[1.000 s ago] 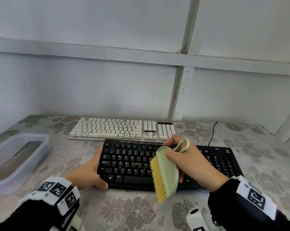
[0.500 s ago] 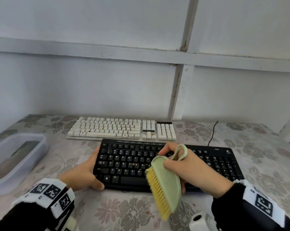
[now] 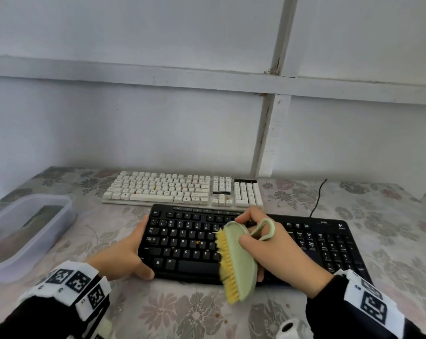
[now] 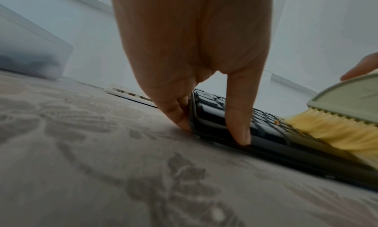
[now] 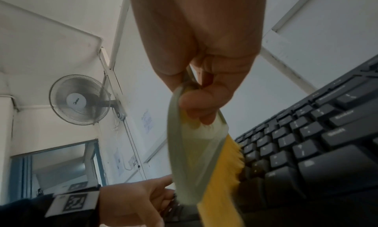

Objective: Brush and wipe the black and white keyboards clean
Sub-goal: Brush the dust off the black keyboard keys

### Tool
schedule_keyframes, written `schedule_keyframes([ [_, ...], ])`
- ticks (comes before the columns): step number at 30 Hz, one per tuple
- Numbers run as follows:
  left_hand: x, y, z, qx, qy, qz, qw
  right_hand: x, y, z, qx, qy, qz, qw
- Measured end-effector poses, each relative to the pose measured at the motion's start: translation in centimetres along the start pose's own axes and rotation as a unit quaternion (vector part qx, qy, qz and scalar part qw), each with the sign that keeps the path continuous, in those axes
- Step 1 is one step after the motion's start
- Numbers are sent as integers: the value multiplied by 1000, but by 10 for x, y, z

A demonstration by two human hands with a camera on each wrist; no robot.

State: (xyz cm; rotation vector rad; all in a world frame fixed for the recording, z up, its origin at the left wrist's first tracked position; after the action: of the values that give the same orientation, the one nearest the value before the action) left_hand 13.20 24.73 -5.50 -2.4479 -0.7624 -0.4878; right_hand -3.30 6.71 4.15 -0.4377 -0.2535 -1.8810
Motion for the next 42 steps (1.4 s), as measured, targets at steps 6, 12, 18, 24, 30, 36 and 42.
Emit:
schedule_keyframes([
  [6, 0, 1, 0, -12, -7, 8, 1000, 13, -5, 12, -6, 13, -16, 1000],
  [12, 1, 1, 3, -1, 18, 3, 1000, 31, 25, 23, 40, 20, -117, 992],
  [18, 2, 0, 4, 16, 25, -1, 1000, 3, 23, 7, 12, 15, -58, 998],
  [24, 2, 2, 5, 17, 26, -4, 1000, -5, 8, 14, -11, 23, -14, 1000],
  [30, 0, -2, -1, 1, 32, -3, 999, 7, 26, 27, 28, 8, -100, 995],
  [36, 1, 0, 1, -6, 26, 3, 1000, -21, 8, 13, -9, -24, -23, 999],
  [42, 1, 3, 4, 0, 40, 11, 999, 0, 21, 37, 29, -14, -119, 992],
])
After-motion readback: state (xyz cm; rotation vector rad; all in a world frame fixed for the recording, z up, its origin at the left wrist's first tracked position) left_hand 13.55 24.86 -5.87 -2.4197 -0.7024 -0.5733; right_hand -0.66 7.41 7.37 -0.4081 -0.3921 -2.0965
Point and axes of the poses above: each hand's wrist, its own y-axis towards the middle knuckle, its own x-axis out of the back of the hand, z = x × y, the point moved 9 cm from there along y, towards the middle knuckle, and after that the axes turned 1 degree about x, right-handed, at the moved point
